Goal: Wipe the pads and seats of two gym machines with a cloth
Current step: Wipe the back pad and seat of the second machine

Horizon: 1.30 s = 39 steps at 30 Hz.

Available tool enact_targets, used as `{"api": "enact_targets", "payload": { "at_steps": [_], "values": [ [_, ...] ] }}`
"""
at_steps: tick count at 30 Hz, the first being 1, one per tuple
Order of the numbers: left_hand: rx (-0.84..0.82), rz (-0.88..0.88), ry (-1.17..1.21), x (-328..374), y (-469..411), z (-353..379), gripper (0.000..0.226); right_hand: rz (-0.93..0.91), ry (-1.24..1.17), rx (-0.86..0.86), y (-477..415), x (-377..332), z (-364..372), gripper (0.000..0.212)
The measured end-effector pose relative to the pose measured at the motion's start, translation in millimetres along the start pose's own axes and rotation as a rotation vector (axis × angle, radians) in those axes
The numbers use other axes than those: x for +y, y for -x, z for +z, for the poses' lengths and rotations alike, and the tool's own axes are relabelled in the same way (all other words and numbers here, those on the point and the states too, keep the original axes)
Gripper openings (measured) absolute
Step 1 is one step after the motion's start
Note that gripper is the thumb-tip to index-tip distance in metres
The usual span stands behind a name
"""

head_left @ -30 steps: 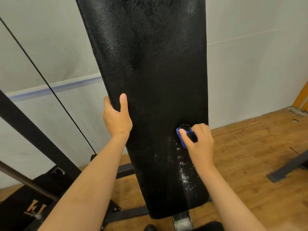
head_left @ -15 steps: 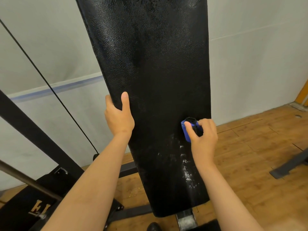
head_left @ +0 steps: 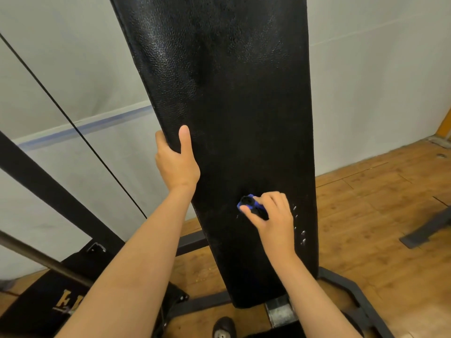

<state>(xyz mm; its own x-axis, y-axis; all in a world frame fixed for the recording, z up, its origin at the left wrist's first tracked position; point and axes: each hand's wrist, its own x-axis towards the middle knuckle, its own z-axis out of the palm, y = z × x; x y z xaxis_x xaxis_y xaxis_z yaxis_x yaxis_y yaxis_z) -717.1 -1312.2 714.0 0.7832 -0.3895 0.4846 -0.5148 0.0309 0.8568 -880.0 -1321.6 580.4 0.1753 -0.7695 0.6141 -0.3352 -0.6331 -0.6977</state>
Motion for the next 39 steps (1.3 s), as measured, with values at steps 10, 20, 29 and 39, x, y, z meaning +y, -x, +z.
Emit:
{"api": "enact_targets", "payload": {
  "at_steps": [10, 20, 29, 39],
  "values": [
    [-0.066, 0.026, 0.044, -2.3, -1.8, -0.6, 0.035, 0.103, -0.061, 0.216, -20.1, -31.7, 9.4, 0.023],
    [-0.173, 0.062, 0.133, -10.1, -6.1, -8.1, 0.025, 0.085, 0.001, 0.061, 51.1, -31.4, 50.2, 0.023],
    [-0.318, 0.095, 0.18, -19.8, -11.6, -12.0, 0.037, 0.144, -0.109, 0.283, 9.7, -48.3, 39.5, 0.02],
    [-0.566, 0.207, 0.162, -40.4, -23.1, -25.5, 0.055, -0.075, 0.015, 0.063, 50.8, -43.9, 71.6, 0.029]
  ]
}}
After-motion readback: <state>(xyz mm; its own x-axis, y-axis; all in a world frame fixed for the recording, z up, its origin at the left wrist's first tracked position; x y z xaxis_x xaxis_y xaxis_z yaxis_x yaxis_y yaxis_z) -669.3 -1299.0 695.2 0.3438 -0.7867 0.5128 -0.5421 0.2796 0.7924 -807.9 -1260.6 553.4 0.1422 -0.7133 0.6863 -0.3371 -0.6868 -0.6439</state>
